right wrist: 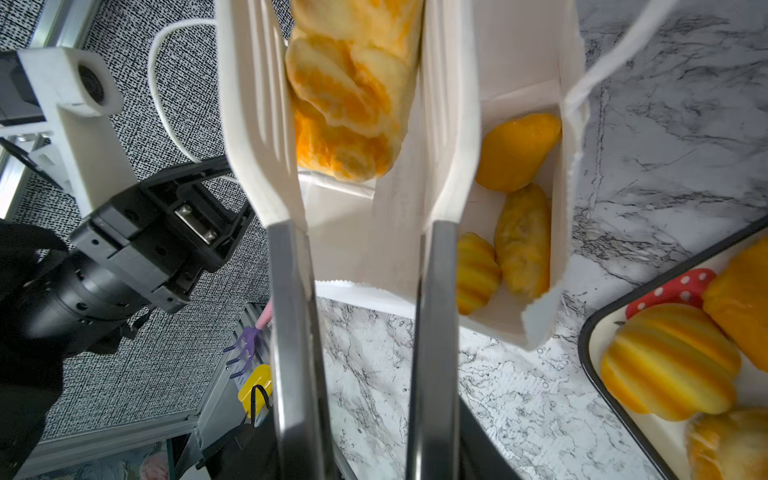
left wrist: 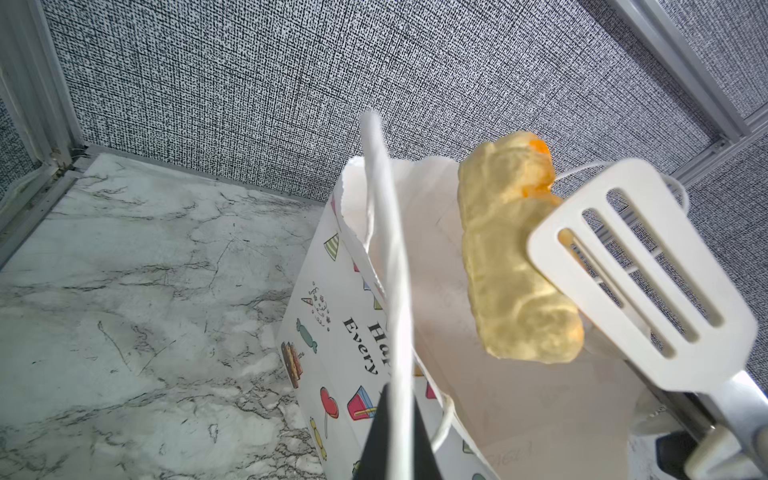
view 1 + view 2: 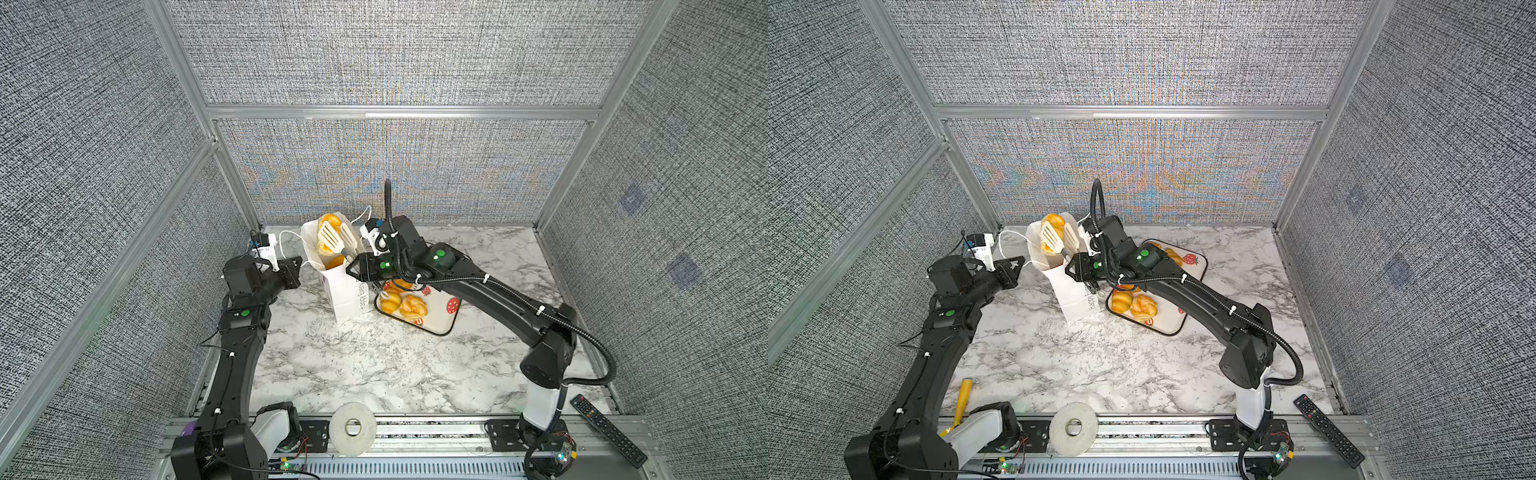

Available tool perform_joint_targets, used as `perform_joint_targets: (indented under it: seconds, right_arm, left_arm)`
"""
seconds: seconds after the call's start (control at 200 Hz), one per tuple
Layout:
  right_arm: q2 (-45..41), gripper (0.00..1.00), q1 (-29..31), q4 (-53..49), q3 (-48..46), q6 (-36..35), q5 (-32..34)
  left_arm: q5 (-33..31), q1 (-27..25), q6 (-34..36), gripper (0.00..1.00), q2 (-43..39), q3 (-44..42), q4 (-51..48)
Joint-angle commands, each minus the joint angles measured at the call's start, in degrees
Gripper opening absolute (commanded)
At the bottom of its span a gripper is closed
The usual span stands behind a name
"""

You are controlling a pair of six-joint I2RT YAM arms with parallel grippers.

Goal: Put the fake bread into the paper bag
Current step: 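Lower the bread into the bag and open the tongs, then swing the empty tongs back over the tray and lower toward the breads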

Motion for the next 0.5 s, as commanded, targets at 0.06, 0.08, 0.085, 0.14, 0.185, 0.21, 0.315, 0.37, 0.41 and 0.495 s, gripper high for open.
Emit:
perform_joint_targets:
  seconds: [0.06,0.08,0.085,0.14,0.185,0.21,0.315,0.37,0.41,0.495]
  right_arm:
    - [-0.1,0.47,0.0,1.4,0.6,-0.4,-0.2]
    - [-0.2,0.47,0.0,1.4,0.6,-0.4,-0.3]
    - [-0.2,0.47,0.0,1.4,0.6,-0.4,-0.2]
    - [-0.1,0.48,0.0,1.5,0.6,-0.4,-0.3]
    - [-0.2,0.48,-0.1,1.5,0.6,-0.4,-0.3]
    - [-0.3,0.48,0.0,1.5,0.6,-0.4,-0.2]
    - [-0.7,0.48,0.0,1.5,0.3,-0.6,-0.1]
    - [-1.2,0.48,-0.1,1.5,0.1,-0.8,0.1]
    - [-1.6,0.48,-0.2,1.7,-0.2,-0.9,0.3]
    - [-2.5,0.48,-0.3,1.6,-0.8,-1.1,0.8]
  left_arm:
    - [0.4,0.0,0.3,0.00,0.0,0.0,0.8]
    - [0.3,0.0,0.3,0.00,0.0,0.0,0.8]
    - [0.3,0.0,0.3,0.00,0.0,0.0,0.8]
    - [0.4,0.0,0.3,0.00,0.0,0.0,0.8]
    - [0.3,0.0,0.3,0.00,0.0,0.0,0.7]
    - [0.3,0.0,0.3,0.00,0.0,0.1,0.7]
    - [0.2,0.0,0.4,0.00,0.0,0.0,0.7]
    - [0.2,0.0,0.4,0.00,0.0,0.0,0.7]
    - [0.3,0.0,0.4,0.00,0.0,0.0,0.7]
    - [0.2,0.0,0.4,0.00,0.1,0.0,0.7]
